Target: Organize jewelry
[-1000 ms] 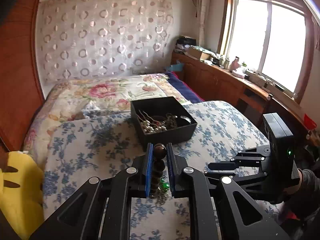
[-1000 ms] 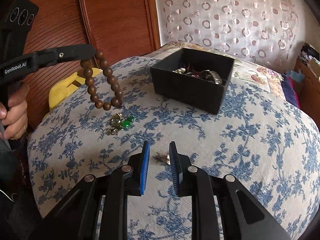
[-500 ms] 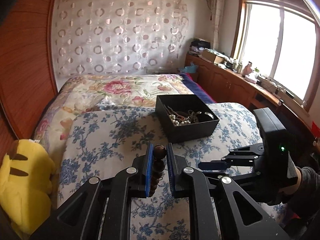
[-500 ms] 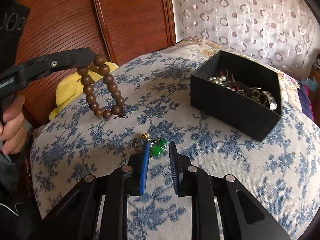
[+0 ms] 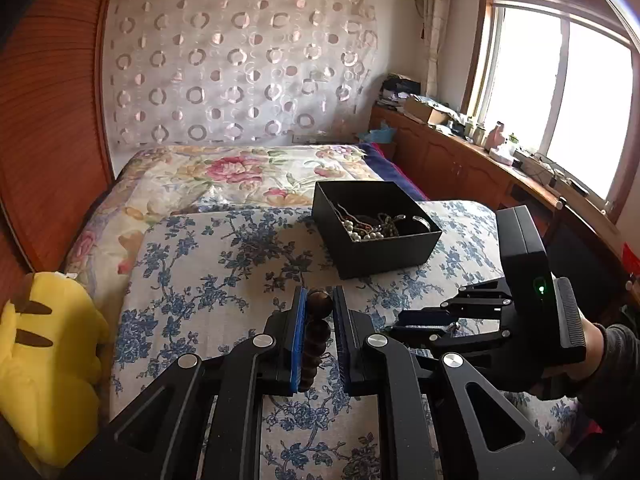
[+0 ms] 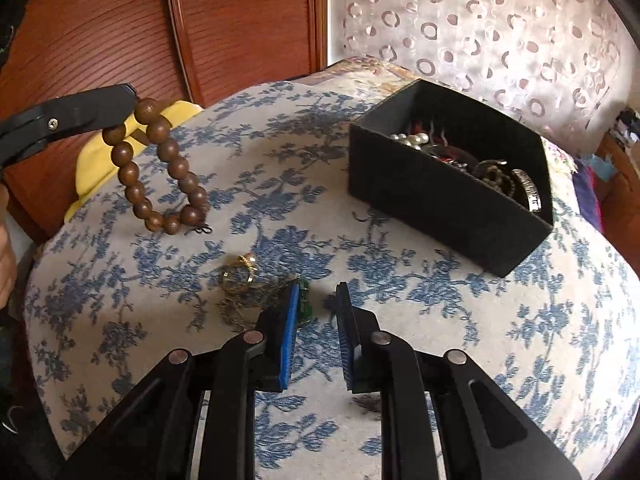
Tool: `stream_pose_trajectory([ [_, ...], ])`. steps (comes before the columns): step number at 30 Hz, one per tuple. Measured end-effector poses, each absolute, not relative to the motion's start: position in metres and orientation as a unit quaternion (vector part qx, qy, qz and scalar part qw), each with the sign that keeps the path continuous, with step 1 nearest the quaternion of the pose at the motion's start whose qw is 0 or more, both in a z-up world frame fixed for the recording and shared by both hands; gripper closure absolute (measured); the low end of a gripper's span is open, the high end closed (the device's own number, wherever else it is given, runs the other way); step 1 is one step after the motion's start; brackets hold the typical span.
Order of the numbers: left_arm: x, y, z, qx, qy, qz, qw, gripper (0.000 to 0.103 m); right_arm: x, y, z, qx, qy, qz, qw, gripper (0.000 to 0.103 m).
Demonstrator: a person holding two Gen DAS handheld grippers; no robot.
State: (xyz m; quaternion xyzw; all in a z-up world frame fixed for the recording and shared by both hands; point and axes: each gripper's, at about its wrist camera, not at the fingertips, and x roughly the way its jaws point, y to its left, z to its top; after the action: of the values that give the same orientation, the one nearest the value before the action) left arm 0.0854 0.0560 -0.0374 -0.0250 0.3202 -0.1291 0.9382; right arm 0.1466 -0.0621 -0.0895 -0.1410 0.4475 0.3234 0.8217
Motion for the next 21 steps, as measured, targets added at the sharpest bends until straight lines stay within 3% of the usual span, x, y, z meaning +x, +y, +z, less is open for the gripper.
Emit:
stream_pose_trajectory([
  [3,0.086,0.053,-0.039,-0.023,0.321,-0.132,0.937,0.091,0.146,-0.062,-0.09,-0.15,0.445,0.323,0.822,0.085],
  [4,0.086,0.052,-0.04,-0.023,0.322,-0.133,0.937,0.091,0.147,-0.062,-0.09,-0.154,0.443,0.323,0.822,0.096],
  [11,0.092,0.043,-0.036,-0.015,0.32,-0.137,0.937,0.091,0.147,-0.073,-0.085,-0.145,0.439,0.328,0.824,0.096],
  [21,0.108,0.03,-0.018,-0.004,0.299,-0.145,0.943,0.091,0.15,-0.1,-0.032,-0.129,0.378,0.323,0.858,0.096],
])
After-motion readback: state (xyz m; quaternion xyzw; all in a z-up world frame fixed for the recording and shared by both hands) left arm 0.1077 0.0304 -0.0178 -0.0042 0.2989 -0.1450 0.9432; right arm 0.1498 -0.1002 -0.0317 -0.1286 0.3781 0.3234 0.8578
